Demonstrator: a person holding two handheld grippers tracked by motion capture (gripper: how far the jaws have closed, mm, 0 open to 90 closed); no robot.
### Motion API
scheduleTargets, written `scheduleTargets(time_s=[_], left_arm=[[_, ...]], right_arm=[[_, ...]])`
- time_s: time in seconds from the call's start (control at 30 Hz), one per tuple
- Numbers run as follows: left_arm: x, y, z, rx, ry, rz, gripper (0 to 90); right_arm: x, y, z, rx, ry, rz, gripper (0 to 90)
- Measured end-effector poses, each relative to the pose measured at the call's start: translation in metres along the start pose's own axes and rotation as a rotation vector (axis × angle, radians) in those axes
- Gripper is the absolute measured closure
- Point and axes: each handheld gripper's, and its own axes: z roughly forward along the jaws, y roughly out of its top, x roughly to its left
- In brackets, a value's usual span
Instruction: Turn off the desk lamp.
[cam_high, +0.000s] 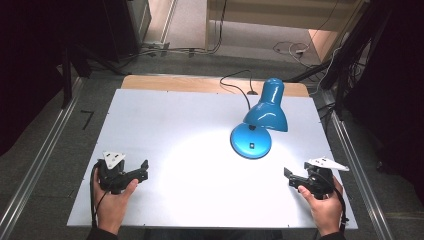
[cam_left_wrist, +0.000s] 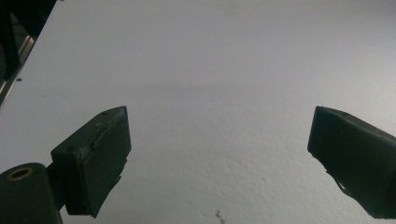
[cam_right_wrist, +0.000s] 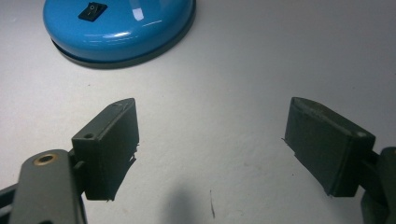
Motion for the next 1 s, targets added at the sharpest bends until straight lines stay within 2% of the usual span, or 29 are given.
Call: scheduleTargets(time_s=[1.0], left_arm=[[0.002,0.0,0.0,0.005,-0.005,-0.011,6.8]], right_arm=[[0.028,0.019,0.018,-0.004,0.055,-0.052,16.3]])
